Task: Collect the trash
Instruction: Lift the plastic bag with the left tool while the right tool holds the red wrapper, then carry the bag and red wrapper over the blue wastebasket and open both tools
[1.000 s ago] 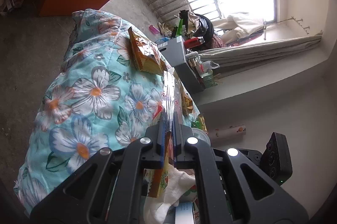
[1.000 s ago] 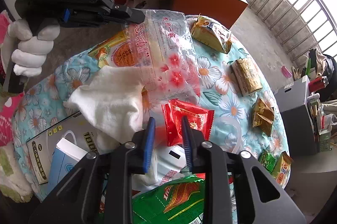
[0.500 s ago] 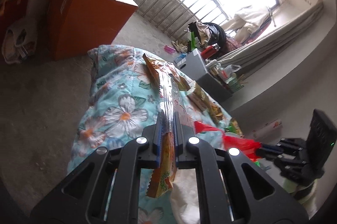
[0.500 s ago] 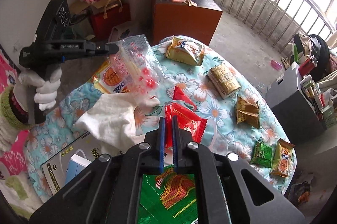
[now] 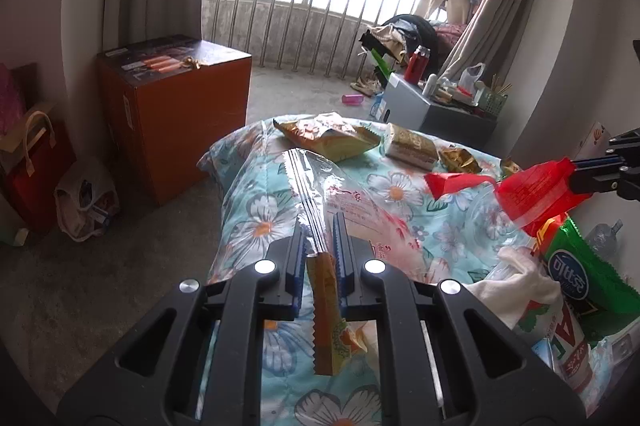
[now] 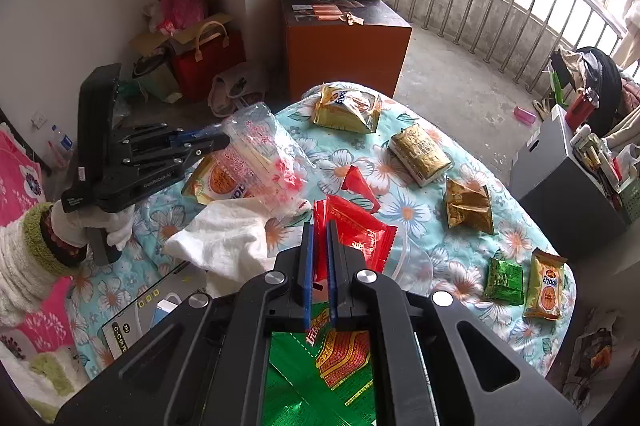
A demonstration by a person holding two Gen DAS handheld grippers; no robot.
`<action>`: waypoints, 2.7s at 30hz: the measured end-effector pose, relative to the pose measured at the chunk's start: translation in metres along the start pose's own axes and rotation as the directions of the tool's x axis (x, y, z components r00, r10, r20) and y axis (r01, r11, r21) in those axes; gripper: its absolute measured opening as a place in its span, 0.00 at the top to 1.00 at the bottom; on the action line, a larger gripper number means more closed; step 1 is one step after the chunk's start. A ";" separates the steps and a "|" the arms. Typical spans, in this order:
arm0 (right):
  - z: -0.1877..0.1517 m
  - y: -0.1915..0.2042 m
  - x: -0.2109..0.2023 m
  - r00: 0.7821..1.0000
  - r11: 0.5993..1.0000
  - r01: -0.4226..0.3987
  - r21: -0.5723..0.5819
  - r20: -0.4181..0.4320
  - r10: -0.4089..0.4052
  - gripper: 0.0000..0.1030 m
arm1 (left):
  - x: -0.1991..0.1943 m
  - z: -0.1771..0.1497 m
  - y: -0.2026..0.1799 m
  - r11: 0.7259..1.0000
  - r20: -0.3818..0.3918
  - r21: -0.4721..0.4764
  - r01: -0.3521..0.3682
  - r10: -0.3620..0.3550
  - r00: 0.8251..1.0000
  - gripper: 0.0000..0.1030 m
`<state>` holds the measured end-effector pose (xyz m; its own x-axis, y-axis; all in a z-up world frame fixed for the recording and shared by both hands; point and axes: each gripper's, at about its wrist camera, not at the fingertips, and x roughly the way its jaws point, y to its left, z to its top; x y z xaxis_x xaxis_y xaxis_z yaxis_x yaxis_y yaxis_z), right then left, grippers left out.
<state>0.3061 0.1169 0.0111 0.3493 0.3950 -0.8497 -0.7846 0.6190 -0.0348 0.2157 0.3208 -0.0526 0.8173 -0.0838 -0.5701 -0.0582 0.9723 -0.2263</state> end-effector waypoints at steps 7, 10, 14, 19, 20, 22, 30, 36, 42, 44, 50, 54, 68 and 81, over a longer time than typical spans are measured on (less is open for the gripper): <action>-0.004 -0.002 0.003 1.000 1.000 -0.014 0.017 0.001 0.014 0.94 | -0.004 -0.009 -0.022 0.993 0.004 0.120 -0.018 0.017 1.000 0.62; -0.005 -0.003 0.004 1.000 1.000 -0.017 0.018 -0.003 0.017 0.94 | 0.000 -0.012 -0.019 0.994 -0.007 0.106 -0.027 0.028 1.000 0.62; -0.005 -0.003 0.005 1.000 1.000 -0.015 0.015 -0.006 0.015 0.94 | -0.001 -0.010 -0.009 0.999 -0.007 0.041 -0.020 0.020 1.000 0.63; -0.006 -0.003 0.006 1.000 1.000 -0.019 0.021 -0.004 0.019 0.94 | -0.008 -0.002 0.004 0.998 0.019 -0.069 0.017 -0.015 1.000 0.69; -0.006 -0.003 0.006 1.000 1.000 -0.020 0.023 -0.004 0.020 0.94 | -0.010 -0.001 0.005 0.996 0.028 -0.086 0.030 -0.027 0.999 0.69; -0.006 -0.004 0.006 1.000 0.999 -0.021 0.026 -0.004 0.021 0.94 | -0.012 -0.001 0.008 0.994 0.042 -0.104 0.043 -0.038 0.998 0.69; -0.008 -0.004 0.007 1.000 0.999 -0.022 0.030 -0.005 0.023 0.94 | -0.004 0.000 0.022 0.973 0.035 -0.215 0.084 -0.078 0.996 0.87; -0.007 -0.007 0.002 0.999 0.998 -0.027 0.053 0.026 0.025 0.94 | 0.000 0.006 0.030 0.942 0.048 -0.314 0.118 -0.108 0.993 1.00; -0.007 -0.013 -0.026 0.992 0.995 -0.036 0.096 0.124 0.024 0.95 | -0.025 0.020 0.020 0.936 0.123 -0.316 0.157 -0.124 0.985 1.00; -0.008 -0.016 -0.041 0.987 0.993 -0.040 0.113 0.162 0.021 0.95 | -0.039 0.028 0.013 0.942 0.156 -0.295 0.159 -0.117 0.981 1.00; -0.028 -0.033 -0.100 0.956 0.982 -0.043 0.186 0.292 -0.014 0.95 | -0.097 0.052 -0.020 0.965 0.262 -0.203 0.169 -0.112 0.959 1.00; -0.059 -0.050 -0.145 0.927 0.967 -0.029 0.252 0.368 -0.067 0.95 | -0.128 0.068 -0.058 0.974 0.295 -0.121 0.190 -0.148 0.944 1.00; -0.304 -0.138 -0.244 0.883 0.754 0.096 0.650 0.294 -0.366 0.95 | -0.118 0.062 -0.297 0.855 0.024 0.202 0.477 -0.491 0.871 1.00; -0.585 -0.224 -0.226 0.889 0.218 0.041 0.975 0.064 -0.453 0.95 | 0.023 -0.079 -0.622 0.657 -0.585 0.302 0.691 -0.445 0.678 1.00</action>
<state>0.1032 -0.5080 -0.0968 0.6988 0.1140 -0.7061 0.3432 0.8128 0.4708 0.2256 -0.3027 0.0130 0.2451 -0.6170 -0.7478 0.6995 0.6466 -0.3042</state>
